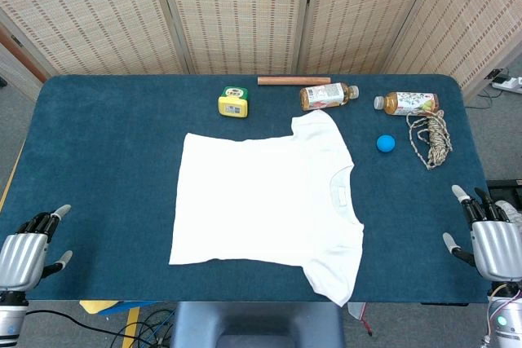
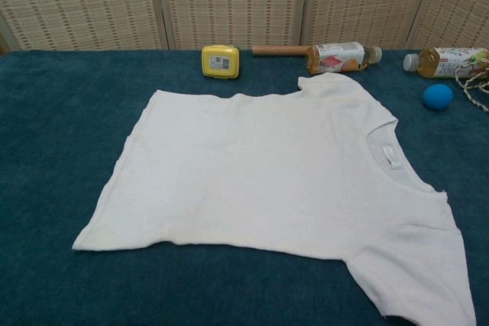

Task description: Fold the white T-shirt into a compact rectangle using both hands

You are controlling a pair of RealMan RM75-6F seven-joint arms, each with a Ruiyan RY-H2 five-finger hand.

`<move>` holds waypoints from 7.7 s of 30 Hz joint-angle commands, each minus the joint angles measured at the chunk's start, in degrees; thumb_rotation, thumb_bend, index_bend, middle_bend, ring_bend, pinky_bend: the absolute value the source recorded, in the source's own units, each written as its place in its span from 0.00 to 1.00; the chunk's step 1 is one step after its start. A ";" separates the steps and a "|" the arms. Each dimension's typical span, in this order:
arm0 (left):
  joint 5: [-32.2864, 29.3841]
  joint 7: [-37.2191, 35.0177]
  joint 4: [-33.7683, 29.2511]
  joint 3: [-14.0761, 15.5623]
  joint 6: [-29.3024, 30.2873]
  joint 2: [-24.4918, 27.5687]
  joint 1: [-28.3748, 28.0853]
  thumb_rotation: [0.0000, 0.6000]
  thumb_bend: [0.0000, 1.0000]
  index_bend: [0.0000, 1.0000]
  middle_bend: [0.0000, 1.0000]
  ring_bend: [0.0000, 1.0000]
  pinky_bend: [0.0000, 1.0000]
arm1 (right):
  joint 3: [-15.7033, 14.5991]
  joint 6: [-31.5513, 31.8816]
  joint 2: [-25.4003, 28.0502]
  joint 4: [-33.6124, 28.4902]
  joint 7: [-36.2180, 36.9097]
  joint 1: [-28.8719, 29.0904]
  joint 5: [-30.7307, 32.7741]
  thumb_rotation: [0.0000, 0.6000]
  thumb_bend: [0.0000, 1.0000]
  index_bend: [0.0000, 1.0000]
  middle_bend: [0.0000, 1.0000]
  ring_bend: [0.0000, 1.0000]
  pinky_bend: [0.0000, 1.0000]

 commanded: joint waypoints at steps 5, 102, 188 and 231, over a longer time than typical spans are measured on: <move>0.84 -0.80 0.85 -0.09 0.77 -0.19 -0.02 1.00 0.24 0.19 0.28 0.24 0.38 | -0.16 0.32 0.64 -0.63 0.37 0.00 -0.94 1.00 0.26 0.08 0.23 0.14 0.24; 15.58 -13.25 28.74 8.79 -15.79 -27.15 -23.47 1.00 0.45 0.52 0.93 0.88 0.98 | -4.62 -1.21 -0.10 -0.32 2.58 2.09 -10.27 1.00 0.30 0.08 0.31 0.25 0.28; 12.60 -13.90 27.11 9.07 -13.63 -27.60 -22.72 1.00 0.49 0.60 0.94 0.89 0.98 | -11.94 -16.79 -24.18 37.10 8.68 20.47 -17.86 1.00 0.36 0.56 0.91 0.98 1.00; 20.10 -21.50 4.02 20.44 -7.21 -6.66 -16.89 1.00 0.52 0.65 0.94 0.89 0.98 | -18.36 2.77 -8.67 19.72 10.01 11.80 -25.51 1.00 0.61 0.82 0.96 1.00 1.00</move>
